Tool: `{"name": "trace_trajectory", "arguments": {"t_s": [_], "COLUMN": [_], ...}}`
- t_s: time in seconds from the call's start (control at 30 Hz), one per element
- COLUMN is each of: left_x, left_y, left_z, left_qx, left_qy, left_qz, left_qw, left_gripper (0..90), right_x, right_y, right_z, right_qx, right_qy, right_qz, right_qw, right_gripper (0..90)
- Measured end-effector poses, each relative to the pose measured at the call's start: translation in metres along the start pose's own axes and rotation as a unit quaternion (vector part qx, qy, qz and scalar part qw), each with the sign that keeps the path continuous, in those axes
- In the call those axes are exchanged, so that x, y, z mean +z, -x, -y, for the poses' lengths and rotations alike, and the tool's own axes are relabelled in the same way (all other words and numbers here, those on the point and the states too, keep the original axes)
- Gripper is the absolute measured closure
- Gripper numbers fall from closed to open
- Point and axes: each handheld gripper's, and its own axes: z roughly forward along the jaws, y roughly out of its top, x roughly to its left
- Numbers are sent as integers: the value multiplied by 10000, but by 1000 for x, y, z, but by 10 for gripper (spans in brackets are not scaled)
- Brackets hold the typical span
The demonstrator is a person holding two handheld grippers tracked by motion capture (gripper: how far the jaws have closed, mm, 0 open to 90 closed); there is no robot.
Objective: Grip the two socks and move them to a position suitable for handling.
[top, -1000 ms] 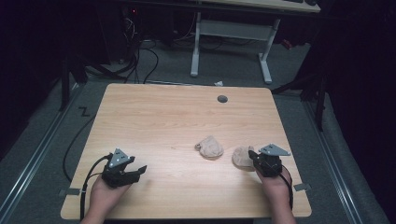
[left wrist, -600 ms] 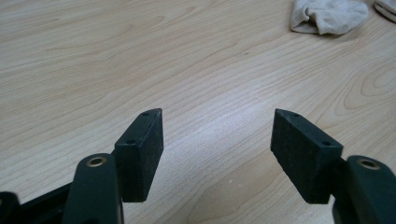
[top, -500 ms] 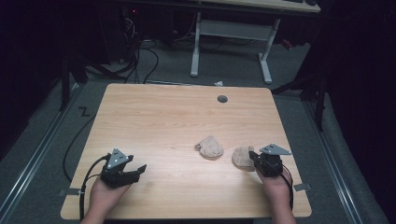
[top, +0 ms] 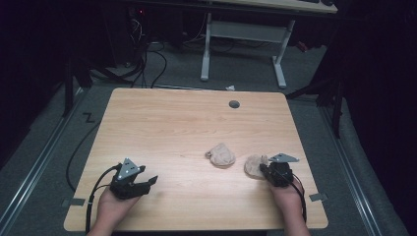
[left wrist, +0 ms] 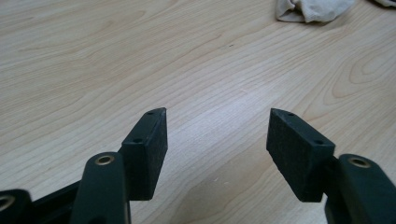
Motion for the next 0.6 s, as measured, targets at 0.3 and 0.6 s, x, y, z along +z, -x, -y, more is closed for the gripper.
{"name": "trace_trajectory", "arguments": {"t_s": [0.3,0.6], "left_x": [3,4], "left_y": [8,12], "left_z": [-1,-2], "left_qx": [68,192], "left_qy": [-40,-110], "left_qz": [114,79], "left_qw": [9999,9997], "left_gripper": [412,423], "right_x": [-6,-5], "right_y": [-21,-49], "right_z": [4,0], "right_qx": [-210,-580], "right_qy": [-46,-112], "right_qz": [-365,-605], "right_qw": [9991,9964], "right_gripper": [900,900]}}
